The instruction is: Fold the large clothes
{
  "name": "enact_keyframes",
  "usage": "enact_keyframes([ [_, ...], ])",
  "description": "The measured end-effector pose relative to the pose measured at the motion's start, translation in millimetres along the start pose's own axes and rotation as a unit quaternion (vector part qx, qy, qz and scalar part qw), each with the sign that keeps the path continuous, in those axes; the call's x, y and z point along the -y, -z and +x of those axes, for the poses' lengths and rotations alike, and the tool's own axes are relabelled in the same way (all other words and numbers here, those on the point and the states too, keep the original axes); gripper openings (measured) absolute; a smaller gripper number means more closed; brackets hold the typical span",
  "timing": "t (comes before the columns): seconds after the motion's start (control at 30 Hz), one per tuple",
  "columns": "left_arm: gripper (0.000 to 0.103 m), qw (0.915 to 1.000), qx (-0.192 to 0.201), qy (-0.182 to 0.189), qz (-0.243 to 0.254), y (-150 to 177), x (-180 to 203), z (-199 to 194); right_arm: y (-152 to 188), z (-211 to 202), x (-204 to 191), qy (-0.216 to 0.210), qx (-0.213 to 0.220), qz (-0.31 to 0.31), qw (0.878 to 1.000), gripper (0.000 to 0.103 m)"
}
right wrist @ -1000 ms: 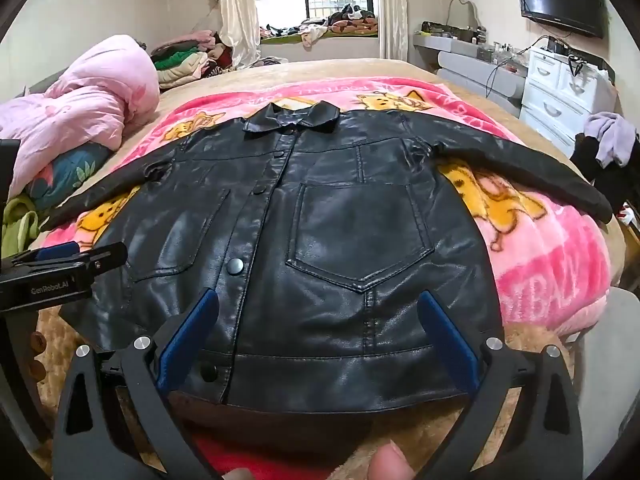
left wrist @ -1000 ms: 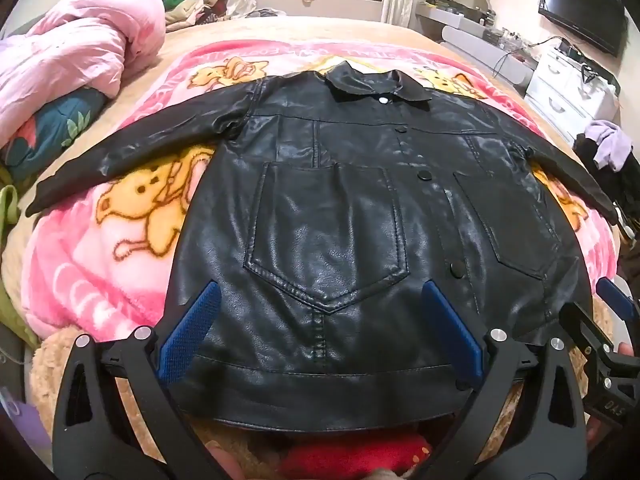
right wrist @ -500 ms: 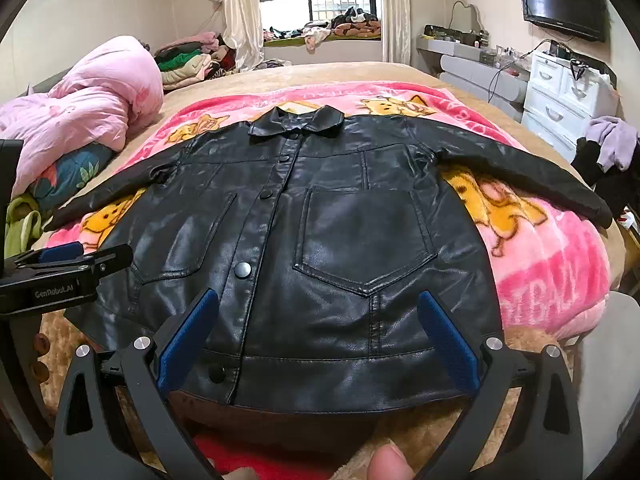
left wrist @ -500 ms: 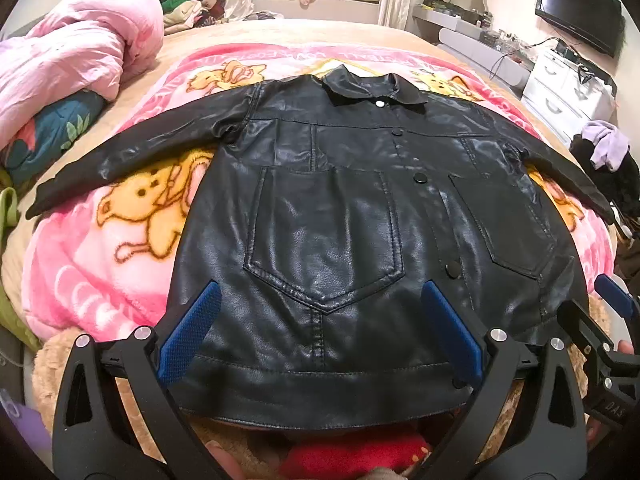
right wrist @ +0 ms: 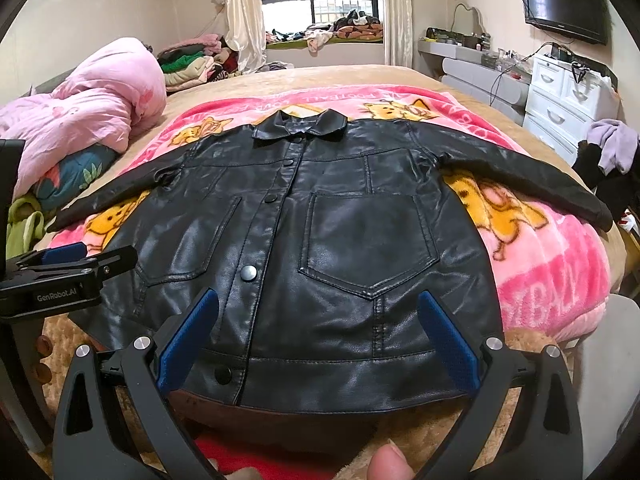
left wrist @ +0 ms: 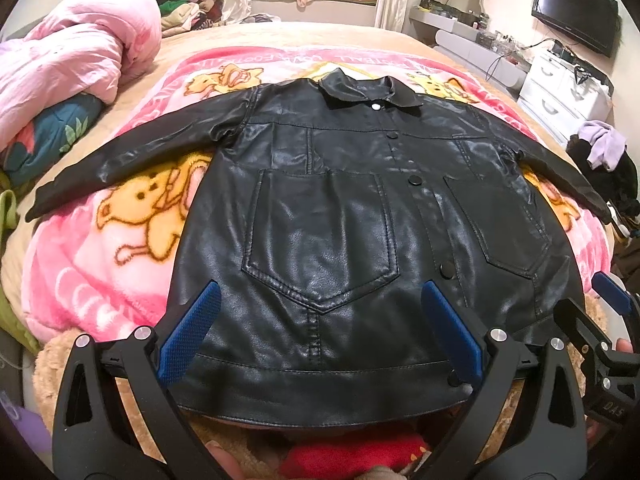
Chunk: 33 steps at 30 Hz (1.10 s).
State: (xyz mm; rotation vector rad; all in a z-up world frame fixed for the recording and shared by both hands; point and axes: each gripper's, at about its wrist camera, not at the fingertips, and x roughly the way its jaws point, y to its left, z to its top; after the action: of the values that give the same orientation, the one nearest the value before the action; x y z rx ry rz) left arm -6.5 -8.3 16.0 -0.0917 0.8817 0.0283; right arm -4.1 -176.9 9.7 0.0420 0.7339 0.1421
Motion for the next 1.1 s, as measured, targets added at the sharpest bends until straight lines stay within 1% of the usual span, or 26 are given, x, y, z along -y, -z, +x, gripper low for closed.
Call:
enact_keyframes([
  [0.6,0.094,1.0,-0.003,0.001,0.003,-2.4,1.6,1.5,0.3,0.1,0.7,0.004,0.002,0.003,1.0,0.099],
  [0.67,0.094,1.0,0.0,0.001,0.003,1.6,2.9,2.1,0.1,0.2,1.0,0.004,0.003,0.004,1.0,0.099],
  [1.1,0.094,1.0,-0.001,-0.002,0.005,2.1,5.2,5.9,-0.7,0.4,1.8,0.005,0.004,0.004,1.0,0.099],
])
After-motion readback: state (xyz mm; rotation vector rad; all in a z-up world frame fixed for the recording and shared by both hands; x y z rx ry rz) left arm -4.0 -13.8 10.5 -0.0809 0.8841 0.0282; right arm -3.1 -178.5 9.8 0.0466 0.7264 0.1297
